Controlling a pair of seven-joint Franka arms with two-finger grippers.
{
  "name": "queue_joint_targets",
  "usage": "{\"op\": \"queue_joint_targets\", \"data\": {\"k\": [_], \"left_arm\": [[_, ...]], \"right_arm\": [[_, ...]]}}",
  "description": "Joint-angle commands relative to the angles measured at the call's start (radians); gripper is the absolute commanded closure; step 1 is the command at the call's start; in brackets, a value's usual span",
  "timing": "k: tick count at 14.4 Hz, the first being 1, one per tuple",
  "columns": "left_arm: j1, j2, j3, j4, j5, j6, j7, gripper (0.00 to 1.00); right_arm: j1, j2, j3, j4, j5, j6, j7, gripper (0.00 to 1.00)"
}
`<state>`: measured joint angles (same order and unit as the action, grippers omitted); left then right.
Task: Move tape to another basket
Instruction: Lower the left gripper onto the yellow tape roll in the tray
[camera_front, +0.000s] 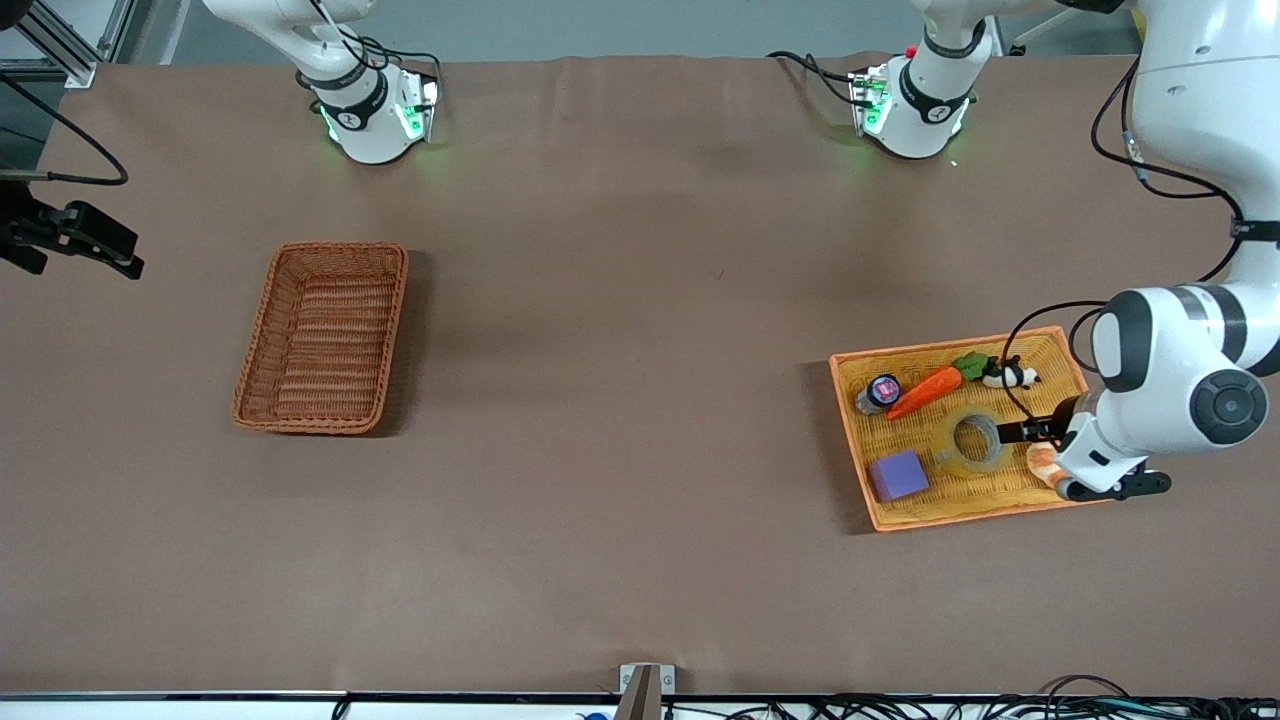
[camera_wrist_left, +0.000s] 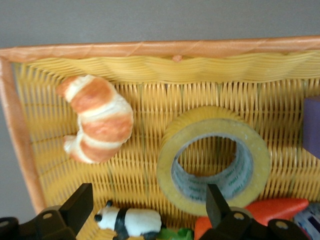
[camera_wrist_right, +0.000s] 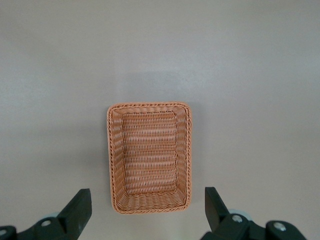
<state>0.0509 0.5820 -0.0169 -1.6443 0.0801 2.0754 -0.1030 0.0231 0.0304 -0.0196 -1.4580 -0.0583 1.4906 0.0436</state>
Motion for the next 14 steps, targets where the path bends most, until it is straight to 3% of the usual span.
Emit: {"op": "queue_joint_targets", "data": {"k": [1,6,9,10,11,14], "left_arm": [[-0.002,0.025,-0.008,-0.008,0.009,0.048,0.000,0.01],[-0.003,0.039,-0.009,-0.101,0.007,0.172,-0.011,0.07],[0.000,0.041,-0.009,-0.114,0.007,0.181,-0.011,0.13],[0.001,0.042,-0.009,-0.115,0.007,0.181,-0.011,0.21],[0.003,0.042,-0.009,-0.117,0.007,0.183,-0.011,0.35],[0.003,0.035,-0.009,-0.164,0.007,0.251,-0.011,0.86]], "right_arm": [[0.000,-0.029,-0.002,-0.027,0.020,0.008,-0.011,0.00],[0.005,-0.029,0.003,-0.027,0.020,0.000,-0.002,0.00],[0.004,-0.029,0.001,-0.027,0.020,0.000,-0.002,0.00],[0.006,-0.029,0.003,-0.027,0.020,-0.001,-0.001,0.00],[0.008,-0.029,0.004,-0.027,0.020,-0.003,-0.001,0.00],[0.006,-0.029,0.001,-0.027,0.020,0.004,-0.001,0.00]]}}
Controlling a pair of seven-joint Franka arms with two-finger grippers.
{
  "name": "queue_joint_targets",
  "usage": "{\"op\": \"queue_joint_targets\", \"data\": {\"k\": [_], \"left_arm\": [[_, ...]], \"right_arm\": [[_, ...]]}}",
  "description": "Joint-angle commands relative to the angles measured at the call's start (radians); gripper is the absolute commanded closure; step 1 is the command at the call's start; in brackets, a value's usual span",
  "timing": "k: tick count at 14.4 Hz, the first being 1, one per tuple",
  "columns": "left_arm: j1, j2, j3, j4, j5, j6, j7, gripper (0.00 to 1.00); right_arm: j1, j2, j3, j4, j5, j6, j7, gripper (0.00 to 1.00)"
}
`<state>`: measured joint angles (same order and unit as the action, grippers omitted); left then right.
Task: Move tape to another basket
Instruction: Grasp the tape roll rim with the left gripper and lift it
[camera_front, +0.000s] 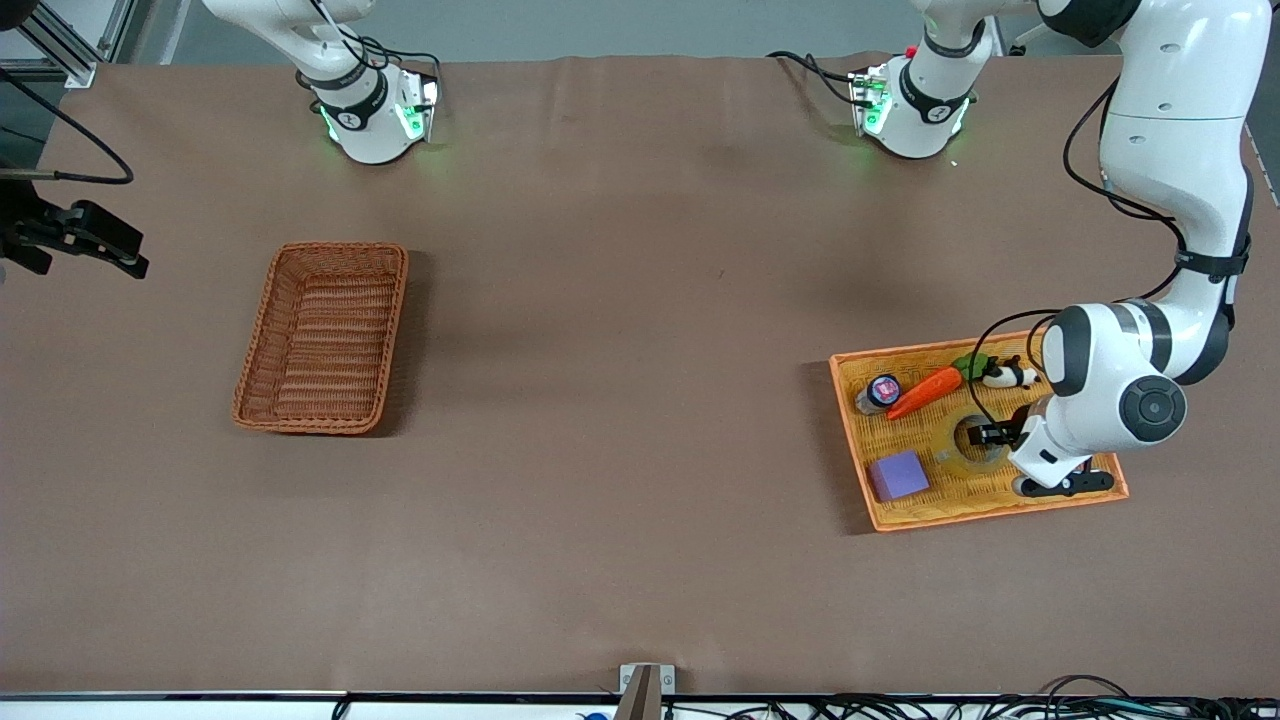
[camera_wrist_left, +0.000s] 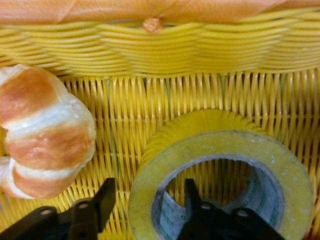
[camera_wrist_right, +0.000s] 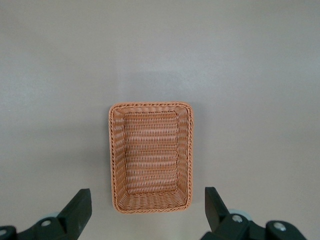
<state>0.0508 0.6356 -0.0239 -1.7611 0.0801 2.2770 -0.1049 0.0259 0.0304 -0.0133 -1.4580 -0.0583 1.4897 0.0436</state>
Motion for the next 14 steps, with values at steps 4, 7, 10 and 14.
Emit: {"op": "queue_joint_targets", "data": {"k": [4,7,10,14], "left_arm": [[0.000,-0.048,-0.002,-0.049,0.007,0.039,-0.015,1.00],[0.001,-0.157,-0.002,-0.037,0.009,-0.057,0.008,1.00],[-0.006,-0.253,-0.036,0.034,0.012,-0.206,0.008,1.00],[-0.008,-0.261,-0.160,0.152,0.007,-0.307,-0.019,1.00]], "right_arm": [[0.009,-0.029,-0.002,-0.025,0.020,0.003,0.002,0.00],[0.006,-0.029,-0.005,-0.025,0.020,0.001,0.002,0.00],[0.009,-0.029,-0.005,-0.025,0.020,0.003,0.002,0.00],[0.005,-0.029,-0.007,-0.024,0.020,0.011,0.001,0.00]]}}
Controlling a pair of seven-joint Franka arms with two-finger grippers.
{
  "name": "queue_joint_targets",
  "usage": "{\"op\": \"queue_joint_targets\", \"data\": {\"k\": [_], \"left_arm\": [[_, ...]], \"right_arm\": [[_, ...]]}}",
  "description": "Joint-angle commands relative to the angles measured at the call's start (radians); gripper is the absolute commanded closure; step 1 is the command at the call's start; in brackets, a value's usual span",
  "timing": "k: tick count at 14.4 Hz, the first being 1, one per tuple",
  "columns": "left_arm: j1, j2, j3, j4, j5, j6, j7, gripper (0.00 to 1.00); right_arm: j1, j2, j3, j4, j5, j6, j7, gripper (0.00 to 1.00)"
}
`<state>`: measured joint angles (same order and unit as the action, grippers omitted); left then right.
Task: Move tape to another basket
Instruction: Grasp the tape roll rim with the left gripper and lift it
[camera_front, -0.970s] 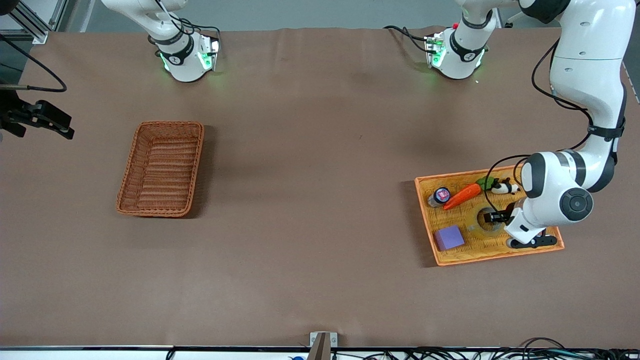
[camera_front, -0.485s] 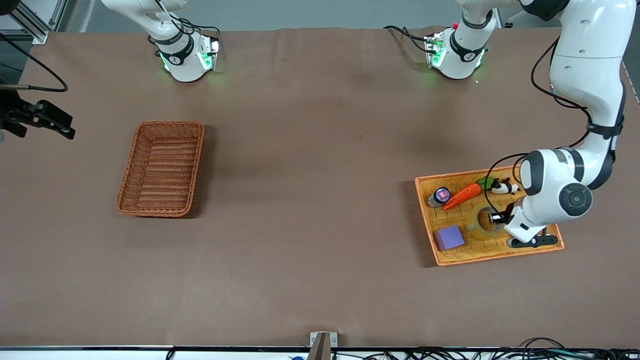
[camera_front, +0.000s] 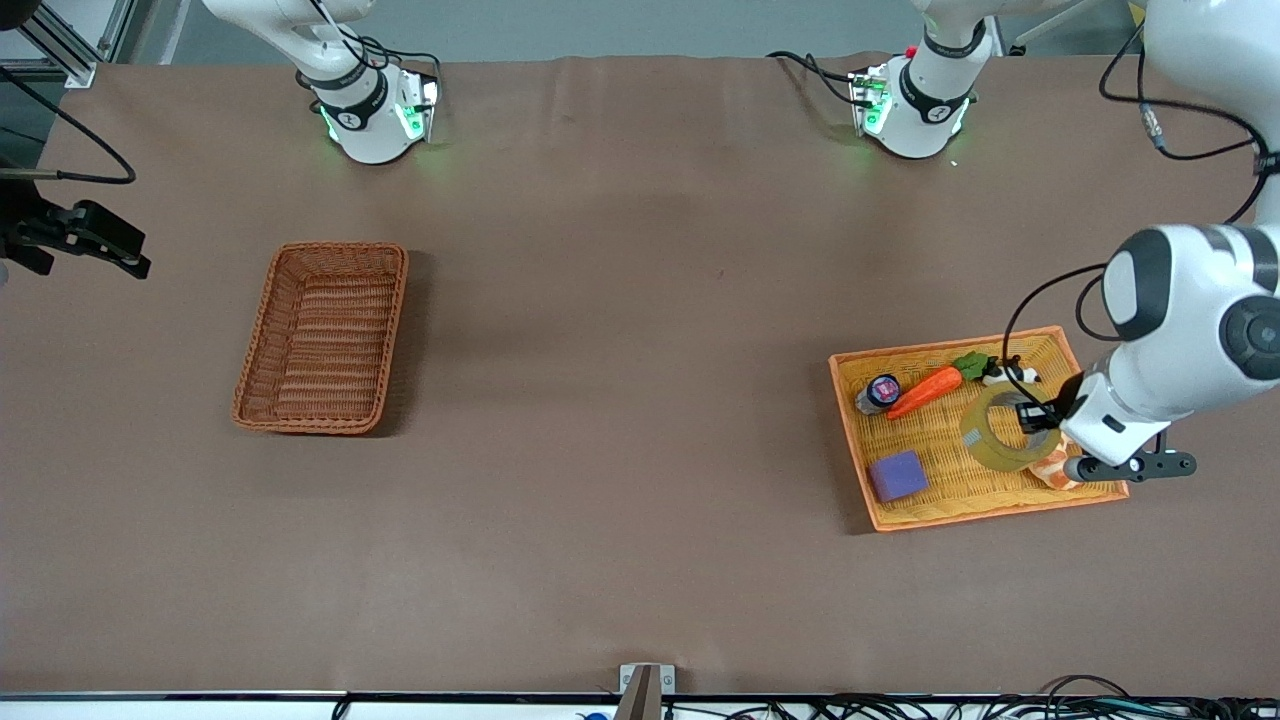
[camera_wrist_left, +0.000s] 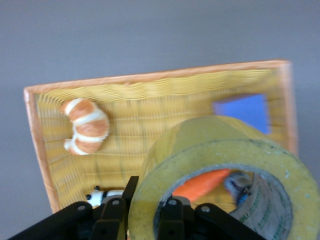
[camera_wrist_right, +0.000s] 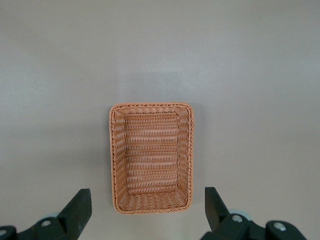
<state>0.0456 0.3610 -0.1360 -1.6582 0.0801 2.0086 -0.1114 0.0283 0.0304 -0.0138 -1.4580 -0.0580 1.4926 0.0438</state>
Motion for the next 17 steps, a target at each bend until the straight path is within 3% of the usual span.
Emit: {"op": "queue_joint_targets", "data": {"k": [1,3,7,12,14,17], "left_arm": [[-0.007,0.018,-0.080,0.049,0.007,-0.041,-0.030,1.00],[-0.032,0.044,-0.149,0.052,0.012,-0.037,-0.075,1.00],[-0.215,0.149,-0.169,0.095,0.018,-0.034,-0.233,1.00],[-0.481,0.392,-0.160,0.299,0.113,-0.027,-0.563,1.00],[-0.547,0.473,-0.160,0.395,0.113,-0.021,-0.558,1.00],[-0.612,0.548,-0.163,0.468,0.112,0.071,-0.539,1.00]], "right_arm": [[0.004,-0.029,-0.006,-0.024,0.020,0.002,0.002,0.00],[0.007,-0.029,-0.005,-0.024,0.020,0.001,0.001,0.00],[-0.002,-0.026,-0.008,-0.024,0.020,-0.001,-0.012,0.00],[-0.010,-0.023,-0.012,-0.013,0.009,-0.003,-0.040,0.00],[-0.016,-0.023,-0.012,-0.016,0.009,0.011,-0.053,0.00],[-0.019,-0.015,-0.011,-0.027,0.021,0.035,-0.051,0.00]]}}
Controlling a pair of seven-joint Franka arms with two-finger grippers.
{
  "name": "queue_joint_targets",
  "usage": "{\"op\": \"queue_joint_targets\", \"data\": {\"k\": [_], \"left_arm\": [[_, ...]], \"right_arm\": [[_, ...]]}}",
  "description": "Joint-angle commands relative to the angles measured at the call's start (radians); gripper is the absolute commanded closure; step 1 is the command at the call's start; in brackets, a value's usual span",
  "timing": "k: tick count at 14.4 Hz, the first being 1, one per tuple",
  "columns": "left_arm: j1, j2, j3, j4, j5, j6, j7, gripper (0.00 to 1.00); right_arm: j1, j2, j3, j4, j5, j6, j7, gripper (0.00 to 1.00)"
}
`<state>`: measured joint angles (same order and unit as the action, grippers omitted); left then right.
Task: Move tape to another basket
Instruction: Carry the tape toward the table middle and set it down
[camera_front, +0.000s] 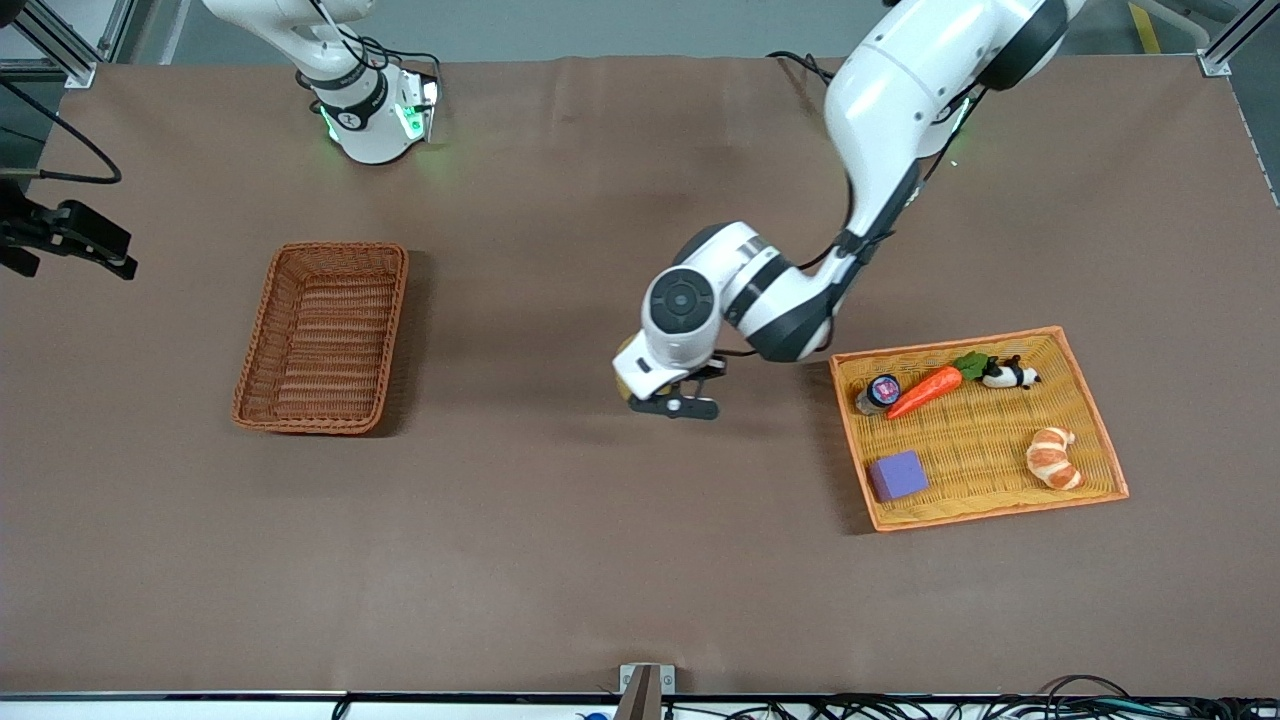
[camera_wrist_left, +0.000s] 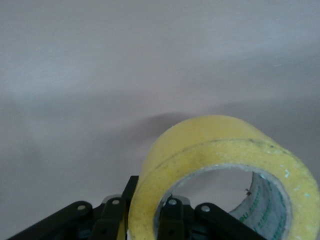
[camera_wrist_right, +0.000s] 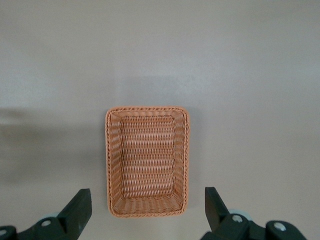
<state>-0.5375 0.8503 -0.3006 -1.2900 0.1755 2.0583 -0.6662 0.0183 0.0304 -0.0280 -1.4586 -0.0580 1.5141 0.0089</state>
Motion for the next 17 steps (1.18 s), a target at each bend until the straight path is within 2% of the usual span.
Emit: {"op": "queue_joint_targets", "data": {"k": [1,4,6,7,10,11,13,15,17], "left_arm": [[-0.054,0.079,0.003,0.112,0.018,0.038,0.016,1.00],[-0.076,0.136,0.000,0.120,0.015,0.129,0.016,1.00],[-0.094,0.159,0.001,0.116,0.012,0.140,0.016,0.97],[-0.093,0.158,0.001,0.112,0.010,0.135,0.016,0.89],[-0.087,0.138,0.001,0.107,0.012,0.128,0.014,0.39],[-0.082,0.121,0.001,0.106,0.012,0.120,0.011,0.27],[-0.056,0.066,0.001,0.101,0.013,0.076,0.008,0.19],[-0.018,-0.044,0.000,0.060,0.013,-0.022,0.020,0.00],[0.043,-0.146,-0.002,0.019,0.015,-0.076,0.025,0.00]], "right_arm": [[-0.006,-0.010,0.005,-0.038,0.021,0.015,-0.017,0.00],[-0.005,-0.001,0.008,-0.049,0.023,0.047,-0.017,0.00],[-0.005,0.000,0.008,-0.054,0.024,0.044,-0.015,0.00],[-0.003,0.000,0.008,-0.054,0.024,0.043,-0.014,0.00],[-0.003,0.003,0.010,-0.052,0.024,0.049,-0.015,0.00],[-0.003,0.005,0.010,-0.052,0.024,0.049,-0.014,0.00],[-0.003,0.005,0.010,-0.051,0.024,0.043,-0.014,0.00],[-0.003,0.005,0.010,-0.052,0.024,0.044,-0.007,0.00],[0.011,0.008,0.023,-0.055,0.024,0.046,-0.003,0.00]]}}
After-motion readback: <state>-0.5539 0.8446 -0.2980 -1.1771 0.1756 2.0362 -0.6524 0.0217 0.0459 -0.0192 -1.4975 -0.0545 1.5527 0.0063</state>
